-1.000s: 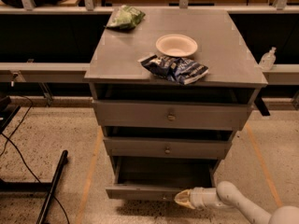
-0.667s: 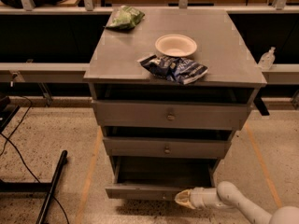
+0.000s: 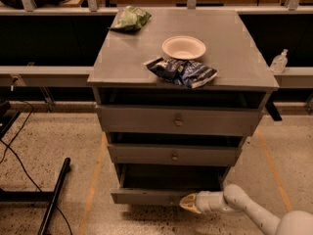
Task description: Close bottom drawer
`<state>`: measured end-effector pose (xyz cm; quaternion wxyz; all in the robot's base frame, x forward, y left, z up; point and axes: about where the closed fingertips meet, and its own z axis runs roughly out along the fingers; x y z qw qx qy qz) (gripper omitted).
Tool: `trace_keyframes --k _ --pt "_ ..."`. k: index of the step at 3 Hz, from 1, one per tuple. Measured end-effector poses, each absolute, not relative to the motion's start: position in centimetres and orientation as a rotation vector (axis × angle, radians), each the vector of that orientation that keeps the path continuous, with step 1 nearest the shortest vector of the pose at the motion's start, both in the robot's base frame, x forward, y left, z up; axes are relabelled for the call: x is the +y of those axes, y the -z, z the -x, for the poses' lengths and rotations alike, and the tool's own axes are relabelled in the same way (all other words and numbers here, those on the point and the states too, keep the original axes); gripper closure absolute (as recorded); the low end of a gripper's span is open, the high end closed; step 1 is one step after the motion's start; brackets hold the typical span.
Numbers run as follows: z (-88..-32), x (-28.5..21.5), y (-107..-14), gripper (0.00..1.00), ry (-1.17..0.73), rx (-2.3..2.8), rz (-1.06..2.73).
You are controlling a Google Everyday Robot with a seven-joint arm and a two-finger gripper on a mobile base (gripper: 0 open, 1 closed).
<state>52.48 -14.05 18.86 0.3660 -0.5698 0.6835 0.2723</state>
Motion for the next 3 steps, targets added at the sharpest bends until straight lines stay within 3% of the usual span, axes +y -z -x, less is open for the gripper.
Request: trace_keyframes --k 3 --pt "-56.2 -12.3 -20.2 1.00 -0.673 1.734 1.489"
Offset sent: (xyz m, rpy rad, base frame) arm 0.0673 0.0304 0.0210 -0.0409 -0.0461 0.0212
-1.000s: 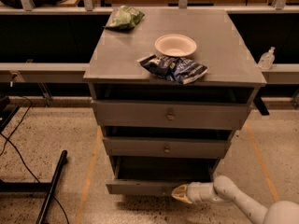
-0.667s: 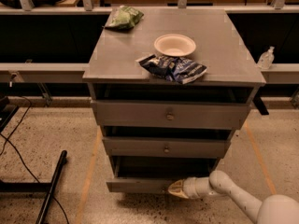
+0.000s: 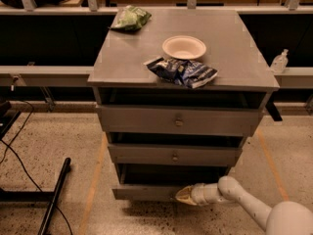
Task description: Close bottom drawer
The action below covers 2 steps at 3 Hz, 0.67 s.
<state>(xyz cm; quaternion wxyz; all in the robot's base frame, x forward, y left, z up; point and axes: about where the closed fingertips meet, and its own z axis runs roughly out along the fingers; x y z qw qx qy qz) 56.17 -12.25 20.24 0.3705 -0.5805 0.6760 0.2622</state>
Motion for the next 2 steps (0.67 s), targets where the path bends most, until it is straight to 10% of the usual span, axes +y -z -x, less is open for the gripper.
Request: trace_keyframes --k 2 --pt "-55.7 -15.2 -19.0 1.00 -0.656 1.795 1.432"
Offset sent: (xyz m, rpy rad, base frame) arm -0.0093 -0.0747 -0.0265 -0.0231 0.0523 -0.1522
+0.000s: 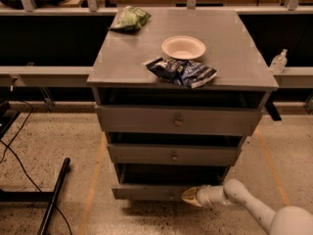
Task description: Close bottom drawer
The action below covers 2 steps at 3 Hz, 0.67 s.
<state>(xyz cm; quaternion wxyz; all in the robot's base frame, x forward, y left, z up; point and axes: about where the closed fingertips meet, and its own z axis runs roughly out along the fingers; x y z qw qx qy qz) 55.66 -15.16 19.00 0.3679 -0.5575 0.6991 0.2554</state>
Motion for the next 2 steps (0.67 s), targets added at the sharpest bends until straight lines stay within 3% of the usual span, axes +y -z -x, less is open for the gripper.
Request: trace_keyframes --k 2 --pt "-52.0 -18.1 -15.2 1.00 -0.706 1.867 1.389"
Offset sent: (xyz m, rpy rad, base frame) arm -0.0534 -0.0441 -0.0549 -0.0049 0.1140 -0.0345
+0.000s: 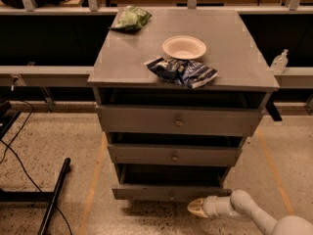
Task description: Close bottom drawer
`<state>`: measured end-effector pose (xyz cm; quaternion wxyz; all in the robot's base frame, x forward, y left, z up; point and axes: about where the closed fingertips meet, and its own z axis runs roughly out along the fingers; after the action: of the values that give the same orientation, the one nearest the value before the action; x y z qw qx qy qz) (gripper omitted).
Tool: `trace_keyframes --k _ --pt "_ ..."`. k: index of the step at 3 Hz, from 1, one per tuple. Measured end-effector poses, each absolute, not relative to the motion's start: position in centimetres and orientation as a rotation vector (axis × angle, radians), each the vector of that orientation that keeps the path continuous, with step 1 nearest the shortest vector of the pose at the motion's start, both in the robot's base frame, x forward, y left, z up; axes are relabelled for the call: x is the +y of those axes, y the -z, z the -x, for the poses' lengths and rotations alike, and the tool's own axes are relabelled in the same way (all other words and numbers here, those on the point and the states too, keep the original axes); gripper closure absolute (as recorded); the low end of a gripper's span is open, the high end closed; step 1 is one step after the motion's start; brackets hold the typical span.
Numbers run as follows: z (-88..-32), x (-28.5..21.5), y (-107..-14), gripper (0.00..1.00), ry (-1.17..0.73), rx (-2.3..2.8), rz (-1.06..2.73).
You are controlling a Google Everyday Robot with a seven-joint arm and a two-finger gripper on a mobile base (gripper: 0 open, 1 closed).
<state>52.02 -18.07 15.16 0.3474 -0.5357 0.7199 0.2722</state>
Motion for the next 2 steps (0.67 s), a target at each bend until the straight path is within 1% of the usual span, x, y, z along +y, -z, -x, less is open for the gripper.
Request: trace_keyframes --k 1,2 --pt "-52.4 -17.9 -14.5 1.00 -0.711 1.873 1.388" --pt "-54.6 -18.2 -15.6 1.00 -0.685 1.851 1.359"
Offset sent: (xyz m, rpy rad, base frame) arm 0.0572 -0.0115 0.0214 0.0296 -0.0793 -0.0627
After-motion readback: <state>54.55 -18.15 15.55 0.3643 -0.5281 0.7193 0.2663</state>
